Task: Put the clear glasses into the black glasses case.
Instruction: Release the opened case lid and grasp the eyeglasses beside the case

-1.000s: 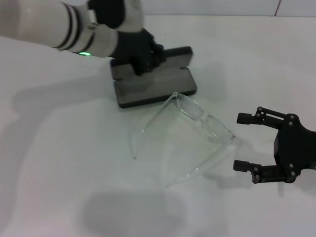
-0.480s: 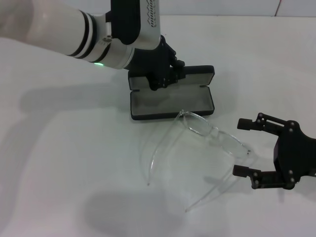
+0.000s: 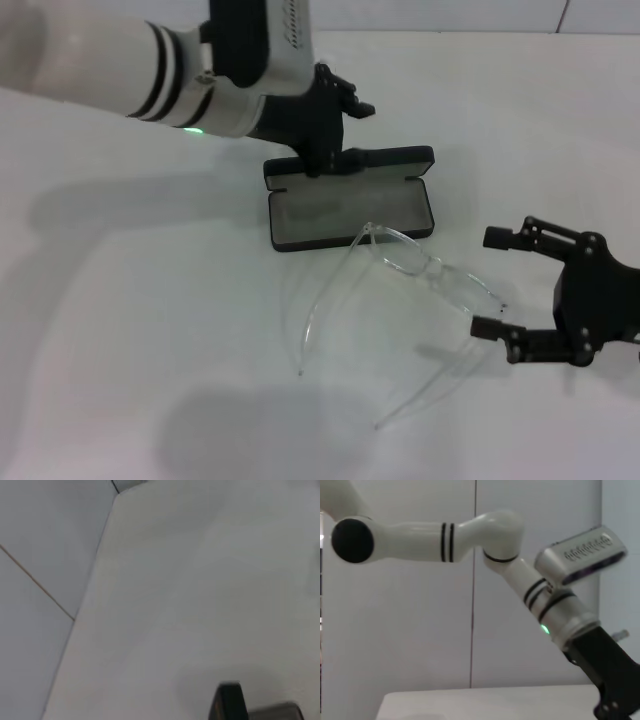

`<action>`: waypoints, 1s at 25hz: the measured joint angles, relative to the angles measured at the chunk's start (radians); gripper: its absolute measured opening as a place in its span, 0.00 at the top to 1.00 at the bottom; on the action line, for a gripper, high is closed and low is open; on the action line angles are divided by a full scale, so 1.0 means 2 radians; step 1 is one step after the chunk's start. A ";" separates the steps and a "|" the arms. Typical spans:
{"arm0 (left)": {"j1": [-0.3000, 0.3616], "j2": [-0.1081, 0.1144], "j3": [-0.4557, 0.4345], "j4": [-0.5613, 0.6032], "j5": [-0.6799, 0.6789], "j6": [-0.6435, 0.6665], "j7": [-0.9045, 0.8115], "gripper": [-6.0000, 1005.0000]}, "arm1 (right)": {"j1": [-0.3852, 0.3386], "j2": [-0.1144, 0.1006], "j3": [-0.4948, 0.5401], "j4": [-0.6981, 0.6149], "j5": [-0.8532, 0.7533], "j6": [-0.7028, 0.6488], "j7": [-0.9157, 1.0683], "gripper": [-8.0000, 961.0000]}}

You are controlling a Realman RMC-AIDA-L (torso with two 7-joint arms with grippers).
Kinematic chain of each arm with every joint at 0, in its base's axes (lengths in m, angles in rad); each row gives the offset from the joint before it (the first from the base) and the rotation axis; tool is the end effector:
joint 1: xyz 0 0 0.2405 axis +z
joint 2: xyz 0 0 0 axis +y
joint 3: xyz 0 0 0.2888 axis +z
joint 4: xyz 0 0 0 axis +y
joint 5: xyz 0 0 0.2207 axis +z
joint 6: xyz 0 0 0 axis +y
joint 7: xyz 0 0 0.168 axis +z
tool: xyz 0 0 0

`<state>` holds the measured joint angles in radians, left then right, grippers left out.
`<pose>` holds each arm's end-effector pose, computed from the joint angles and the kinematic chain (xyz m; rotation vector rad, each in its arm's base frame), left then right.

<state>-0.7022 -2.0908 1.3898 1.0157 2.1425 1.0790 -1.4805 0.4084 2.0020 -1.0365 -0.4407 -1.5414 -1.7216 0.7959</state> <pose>-0.1596 0.4385 -0.0885 -2.7590 0.3276 0.0397 0.2852 0.2979 -0.0424 -2.7113 0.0218 1.0136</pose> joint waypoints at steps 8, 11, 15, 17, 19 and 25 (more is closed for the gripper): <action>0.108 0.001 -0.035 0.024 -0.246 0.013 0.041 0.52 | 0.003 0.004 0.001 -0.152 -0.020 0.020 0.197 0.09; 0.129 0.001 -0.057 -0.026 -0.328 0.041 0.083 0.52 | 0.005 0.005 -0.025 -0.272 -0.083 0.054 0.344 0.09; 0.135 0.004 -0.084 -0.093 -0.379 0.081 0.120 0.52 | 0.046 0.005 -0.096 -0.402 -0.218 0.108 0.556 0.10; 0.135 0.004 -0.098 -0.107 -0.379 0.088 0.123 0.52 | 0.082 0.005 -0.118 -0.408 -0.265 0.109 0.609 0.12; 0.133 0.004 -0.102 -0.113 -0.378 0.091 0.123 0.52 | 0.120 0.006 -0.143 -0.397 -0.313 0.110 0.655 0.13; 0.127 0.003 -0.097 -0.114 -0.377 0.092 0.121 0.52 | 0.167 0.011 -0.204 -0.357 -0.382 0.127 0.718 0.18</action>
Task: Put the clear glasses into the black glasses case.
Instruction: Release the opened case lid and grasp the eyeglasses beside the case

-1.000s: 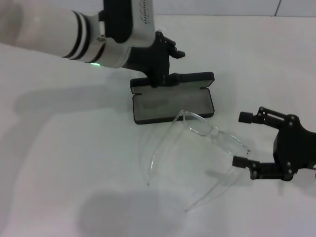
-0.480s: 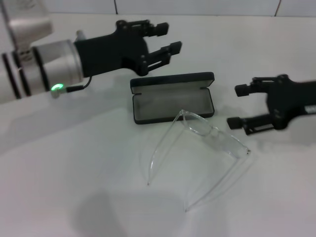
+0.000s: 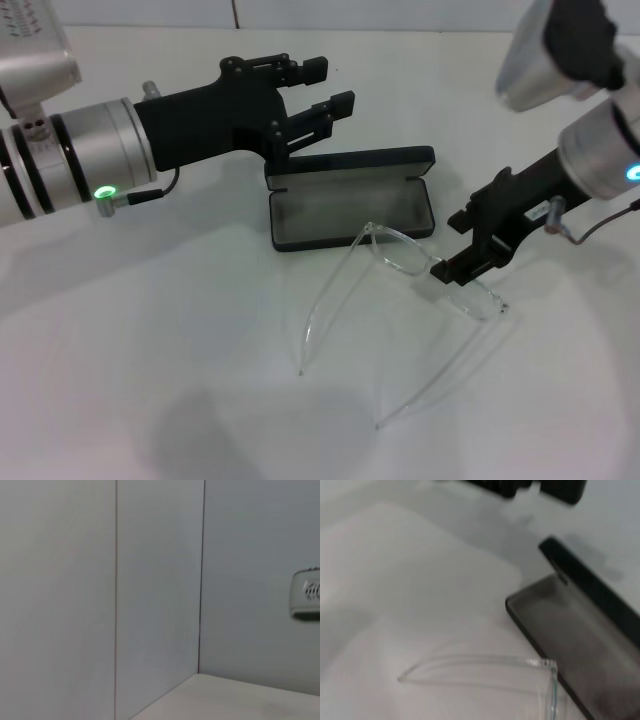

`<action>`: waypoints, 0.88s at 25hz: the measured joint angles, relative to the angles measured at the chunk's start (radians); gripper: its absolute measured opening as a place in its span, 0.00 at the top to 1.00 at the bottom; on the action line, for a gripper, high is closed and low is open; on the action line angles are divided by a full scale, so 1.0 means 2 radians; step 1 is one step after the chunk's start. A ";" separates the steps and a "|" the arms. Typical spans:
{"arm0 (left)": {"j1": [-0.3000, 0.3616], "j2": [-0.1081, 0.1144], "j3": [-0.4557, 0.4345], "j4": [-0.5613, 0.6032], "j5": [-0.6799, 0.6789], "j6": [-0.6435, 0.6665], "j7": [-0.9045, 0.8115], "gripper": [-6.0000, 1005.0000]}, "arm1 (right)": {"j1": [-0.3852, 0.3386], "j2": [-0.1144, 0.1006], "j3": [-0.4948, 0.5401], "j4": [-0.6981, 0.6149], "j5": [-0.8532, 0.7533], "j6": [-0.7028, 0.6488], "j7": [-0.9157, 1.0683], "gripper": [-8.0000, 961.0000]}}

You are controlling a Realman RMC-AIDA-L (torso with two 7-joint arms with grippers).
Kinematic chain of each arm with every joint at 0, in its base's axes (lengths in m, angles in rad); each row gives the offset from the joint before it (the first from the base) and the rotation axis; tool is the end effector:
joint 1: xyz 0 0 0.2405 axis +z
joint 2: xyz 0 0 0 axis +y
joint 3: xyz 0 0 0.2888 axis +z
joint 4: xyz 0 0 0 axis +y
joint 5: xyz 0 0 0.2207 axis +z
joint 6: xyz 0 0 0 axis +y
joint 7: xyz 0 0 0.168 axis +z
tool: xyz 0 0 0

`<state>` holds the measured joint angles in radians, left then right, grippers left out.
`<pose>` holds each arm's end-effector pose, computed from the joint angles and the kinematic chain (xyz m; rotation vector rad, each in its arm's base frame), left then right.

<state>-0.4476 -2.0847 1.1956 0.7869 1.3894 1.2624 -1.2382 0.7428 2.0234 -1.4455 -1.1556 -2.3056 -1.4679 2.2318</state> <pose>-0.2202 0.3894 -0.0454 -2.5347 -0.3116 -0.8969 0.1638 0.4039 -0.0638 -2.9320 0.4744 -0.3368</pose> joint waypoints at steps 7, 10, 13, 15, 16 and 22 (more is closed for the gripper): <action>0.000 -0.001 0.003 0.000 0.010 0.000 -0.004 0.52 | 0.003 0.002 -0.039 0.014 -0.010 0.027 0.011 0.34; 0.000 -0.001 0.003 -0.001 0.010 0.001 -0.004 0.52 | 0.002 0.002 -0.045 0.019 -0.010 0.033 0.012 0.41; 0.000 -0.001 0.003 -0.001 0.010 0.001 -0.004 0.52 | 0.002 0.002 -0.061 0.031 -0.005 0.052 0.013 0.50; 0.000 -0.001 0.004 -0.001 0.010 0.002 -0.003 0.52 | 0.002 0.002 -0.075 0.034 -0.002 0.064 0.013 0.55; 0.000 -0.001 0.004 -0.001 0.010 0.002 -0.003 0.52 | 0.002 0.002 -0.082 0.036 -0.001 0.071 0.013 0.58; 0.000 -0.001 0.004 -0.001 0.010 0.002 -0.002 0.52 | 0.003 0.002 -0.097 0.052 0.001 0.103 0.011 0.69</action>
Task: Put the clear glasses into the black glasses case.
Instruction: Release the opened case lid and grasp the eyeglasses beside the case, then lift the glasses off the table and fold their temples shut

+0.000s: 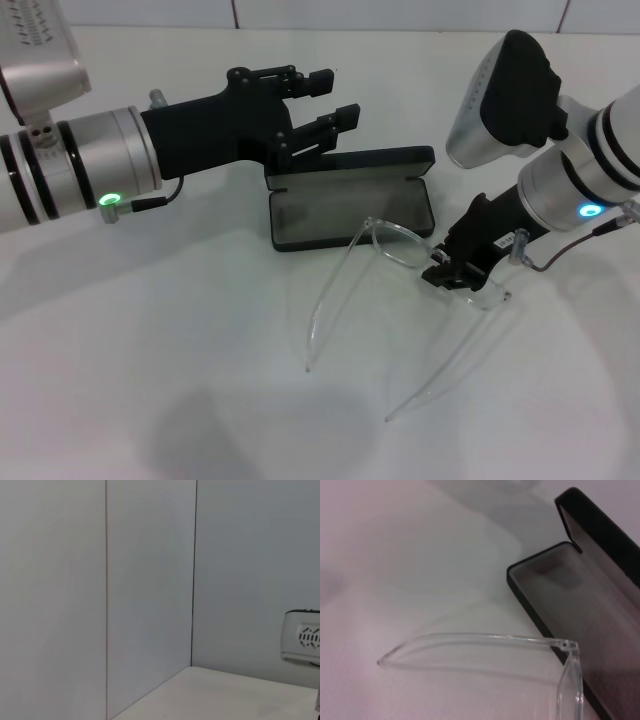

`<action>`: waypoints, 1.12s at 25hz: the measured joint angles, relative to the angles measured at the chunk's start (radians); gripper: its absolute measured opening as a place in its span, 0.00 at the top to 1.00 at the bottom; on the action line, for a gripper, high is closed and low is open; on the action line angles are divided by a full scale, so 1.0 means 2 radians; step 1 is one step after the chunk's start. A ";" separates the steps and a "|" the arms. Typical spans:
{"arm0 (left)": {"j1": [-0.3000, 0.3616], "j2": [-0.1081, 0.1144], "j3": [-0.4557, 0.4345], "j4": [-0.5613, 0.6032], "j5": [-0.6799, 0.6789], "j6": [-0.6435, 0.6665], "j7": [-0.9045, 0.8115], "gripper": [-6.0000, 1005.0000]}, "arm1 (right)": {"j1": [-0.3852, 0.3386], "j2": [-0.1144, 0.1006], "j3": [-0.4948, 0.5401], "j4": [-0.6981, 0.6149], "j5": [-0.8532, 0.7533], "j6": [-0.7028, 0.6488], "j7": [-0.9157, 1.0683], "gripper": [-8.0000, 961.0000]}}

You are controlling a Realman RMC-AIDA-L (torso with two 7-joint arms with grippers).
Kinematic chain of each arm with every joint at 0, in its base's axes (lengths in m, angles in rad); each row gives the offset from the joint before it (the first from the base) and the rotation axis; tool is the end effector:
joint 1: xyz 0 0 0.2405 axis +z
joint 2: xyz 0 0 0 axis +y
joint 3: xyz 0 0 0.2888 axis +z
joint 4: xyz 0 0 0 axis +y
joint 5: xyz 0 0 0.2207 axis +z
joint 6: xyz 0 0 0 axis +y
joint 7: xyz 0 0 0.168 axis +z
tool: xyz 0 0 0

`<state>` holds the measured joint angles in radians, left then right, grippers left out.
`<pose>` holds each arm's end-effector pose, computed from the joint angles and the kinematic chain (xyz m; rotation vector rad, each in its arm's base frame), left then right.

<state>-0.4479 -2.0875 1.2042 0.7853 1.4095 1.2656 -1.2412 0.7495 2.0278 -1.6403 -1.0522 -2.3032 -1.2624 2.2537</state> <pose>-0.2207 0.3864 -0.0509 -2.5614 -0.3098 -0.8790 0.1781 0.4037 -0.1053 -2.8940 0.4064 -0.4231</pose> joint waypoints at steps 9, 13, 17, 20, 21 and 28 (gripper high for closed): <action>-0.001 0.000 0.006 0.000 0.000 0.000 0.001 0.51 | 0.002 0.000 -0.026 0.009 0.009 0.031 -0.008 0.75; -0.003 0.000 0.006 0.000 0.000 0.000 0.001 0.51 | 0.003 0.000 -0.032 0.013 0.010 0.043 -0.008 0.77; -0.004 0.000 0.009 0.000 0.000 0.000 0.001 0.51 | 0.001 0.000 -0.038 0.014 0.010 0.048 -0.010 0.79; -0.003 0.000 0.011 0.000 -0.001 0.000 0.000 0.51 | -0.001 0.000 -0.042 0.011 0.011 0.051 -0.015 0.80; -0.003 0.000 0.011 0.000 -0.002 0.000 -0.001 0.51 | -0.002 0.000 -0.042 0.009 0.011 0.051 -0.018 0.81; 0.003 -0.001 0.008 -0.001 -0.006 0.026 -0.012 0.51 | -0.060 -0.004 0.039 -0.034 0.065 0.005 -0.090 0.84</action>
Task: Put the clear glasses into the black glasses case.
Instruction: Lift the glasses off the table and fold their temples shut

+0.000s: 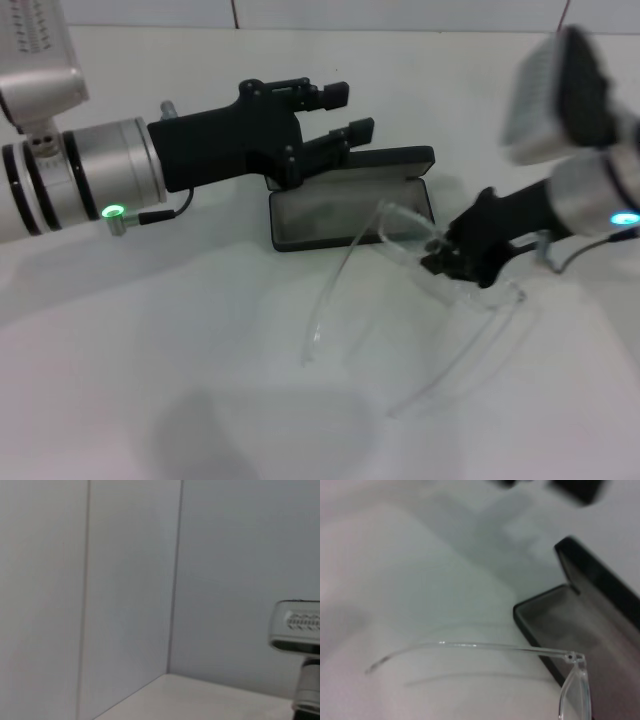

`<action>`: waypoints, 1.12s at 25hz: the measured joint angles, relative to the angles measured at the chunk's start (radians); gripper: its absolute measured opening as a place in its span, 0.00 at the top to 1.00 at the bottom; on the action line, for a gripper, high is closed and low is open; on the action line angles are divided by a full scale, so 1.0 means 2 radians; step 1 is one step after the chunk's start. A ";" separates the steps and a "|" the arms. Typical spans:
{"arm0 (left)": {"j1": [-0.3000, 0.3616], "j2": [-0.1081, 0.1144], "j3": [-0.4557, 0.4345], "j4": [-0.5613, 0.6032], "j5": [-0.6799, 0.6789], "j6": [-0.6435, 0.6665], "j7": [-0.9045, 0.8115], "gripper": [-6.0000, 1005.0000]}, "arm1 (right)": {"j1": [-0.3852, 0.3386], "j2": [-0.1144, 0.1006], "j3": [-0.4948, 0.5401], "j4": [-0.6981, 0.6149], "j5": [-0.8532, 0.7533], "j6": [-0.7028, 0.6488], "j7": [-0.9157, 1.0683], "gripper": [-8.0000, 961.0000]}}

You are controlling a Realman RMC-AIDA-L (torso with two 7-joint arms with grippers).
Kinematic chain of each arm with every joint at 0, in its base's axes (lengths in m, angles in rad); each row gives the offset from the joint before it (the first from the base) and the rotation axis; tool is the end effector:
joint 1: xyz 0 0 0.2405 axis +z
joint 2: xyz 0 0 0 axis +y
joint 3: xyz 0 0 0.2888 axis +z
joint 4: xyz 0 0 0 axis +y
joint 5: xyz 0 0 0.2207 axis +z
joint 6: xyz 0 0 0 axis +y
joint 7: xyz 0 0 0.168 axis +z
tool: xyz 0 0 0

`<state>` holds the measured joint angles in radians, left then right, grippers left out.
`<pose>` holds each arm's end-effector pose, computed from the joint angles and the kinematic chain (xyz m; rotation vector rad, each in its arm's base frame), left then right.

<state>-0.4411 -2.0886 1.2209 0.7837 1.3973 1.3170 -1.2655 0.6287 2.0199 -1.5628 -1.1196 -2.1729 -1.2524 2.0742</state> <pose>-0.2160 0.3761 -0.0544 -2.6050 -0.3279 -0.9347 0.1888 0.3940 -0.0889 -2.9242 0.3552 -0.1853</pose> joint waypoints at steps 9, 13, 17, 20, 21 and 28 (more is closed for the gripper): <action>0.011 0.001 -0.003 -0.004 -0.025 0.066 0.011 0.51 | -0.072 -0.004 0.217 0.065 0.152 -0.103 -0.172 0.86; -0.006 0.001 -0.002 -0.023 -0.025 0.101 0.023 0.51 | -0.041 -0.021 0.281 0.175 0.180 -0.161 -0.216 0.86; -0.033 0.000 -0.002 -0.050 -0.025 0.123 0.040 0.51 | -0.007 -0.039 0.285 0.250 0.181 -0.182 -0.220 0.86; -0.048 -0.001 -0.002 -0.064 -0.026 0.125 0.049 0.51 | 0.003 -0.043 0.283 0.267 0.178 -0.191 -0.218 0.86; -0.051 -0.001 -0.002 -0.067 -0.026 0.126 0.050 0.51 | 0.003 -0.043 0.282 0.268 0.178 -0.195 -0.218 0.86; -0.063 -0.004 0.005 -0.074 -0.027 0.127 0.062 0.51 | 0.015 -0.035 0.281 0.271 0.166 -0.214 -0.201 0.86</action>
<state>-0.5663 -2.0968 1.2299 0.6348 1.3437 1.5711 -1.1412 0.6583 1.9500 -1.0006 -0.5775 -1.8403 -1.6797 1.6732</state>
